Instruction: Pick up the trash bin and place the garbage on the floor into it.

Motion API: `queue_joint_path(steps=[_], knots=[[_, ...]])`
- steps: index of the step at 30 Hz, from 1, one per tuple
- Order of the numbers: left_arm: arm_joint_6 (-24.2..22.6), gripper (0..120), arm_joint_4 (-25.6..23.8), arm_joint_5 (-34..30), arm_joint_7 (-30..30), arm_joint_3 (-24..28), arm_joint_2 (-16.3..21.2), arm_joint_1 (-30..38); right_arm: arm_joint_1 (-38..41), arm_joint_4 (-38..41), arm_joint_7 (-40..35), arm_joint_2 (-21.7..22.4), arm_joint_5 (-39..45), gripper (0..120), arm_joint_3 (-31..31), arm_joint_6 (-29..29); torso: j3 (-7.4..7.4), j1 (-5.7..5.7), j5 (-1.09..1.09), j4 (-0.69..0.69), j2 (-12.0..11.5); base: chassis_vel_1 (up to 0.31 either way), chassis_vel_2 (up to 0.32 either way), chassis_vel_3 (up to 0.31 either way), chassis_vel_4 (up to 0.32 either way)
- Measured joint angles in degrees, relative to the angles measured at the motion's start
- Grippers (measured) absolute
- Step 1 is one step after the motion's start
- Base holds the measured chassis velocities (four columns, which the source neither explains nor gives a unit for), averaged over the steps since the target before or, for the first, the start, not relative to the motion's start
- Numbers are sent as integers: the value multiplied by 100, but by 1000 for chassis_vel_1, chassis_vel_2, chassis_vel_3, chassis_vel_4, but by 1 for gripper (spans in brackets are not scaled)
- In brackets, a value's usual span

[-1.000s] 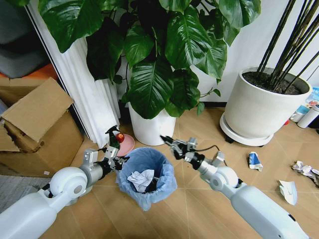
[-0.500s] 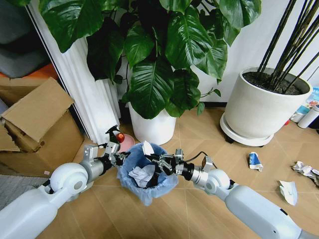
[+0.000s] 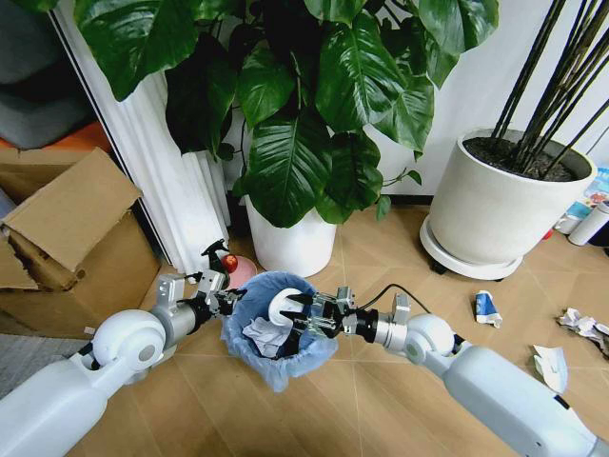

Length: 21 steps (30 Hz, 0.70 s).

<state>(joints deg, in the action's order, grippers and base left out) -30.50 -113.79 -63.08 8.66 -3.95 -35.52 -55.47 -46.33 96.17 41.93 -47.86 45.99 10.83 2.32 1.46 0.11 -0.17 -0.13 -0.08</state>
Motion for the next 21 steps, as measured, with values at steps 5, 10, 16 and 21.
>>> queue_joint_path(steps=[5, 10, 16, 21], knots=[[-26, 0, 8, 11, 17, -1, -1, 0, -19, 185, -5, 174, -34, 79, -59, -255, 0, 0, 0, 0, 0, 0, 0, 0, 0], [-52, 0, 10, 23, 43, -3, -12, -3, -45, 583, -16, 528, 282, 97, -121, -859, 0, 0, -2, -1, 0, 0, 0, 0, 0], [-62, 0, -8, 25, 107, -61, 1, -46, -217, 637, -629, 570, 352, 100, -401, -807, 0, 0, 1, 1, 0, 0, 0, 0, 0], [-63, 0, -63, 81, 112, -275, -4, -250, -711, 607, -1915, 745, 492, 100, -954, -621, 0, 0, 0, 1, 0, 0, 0, 0, 0]])
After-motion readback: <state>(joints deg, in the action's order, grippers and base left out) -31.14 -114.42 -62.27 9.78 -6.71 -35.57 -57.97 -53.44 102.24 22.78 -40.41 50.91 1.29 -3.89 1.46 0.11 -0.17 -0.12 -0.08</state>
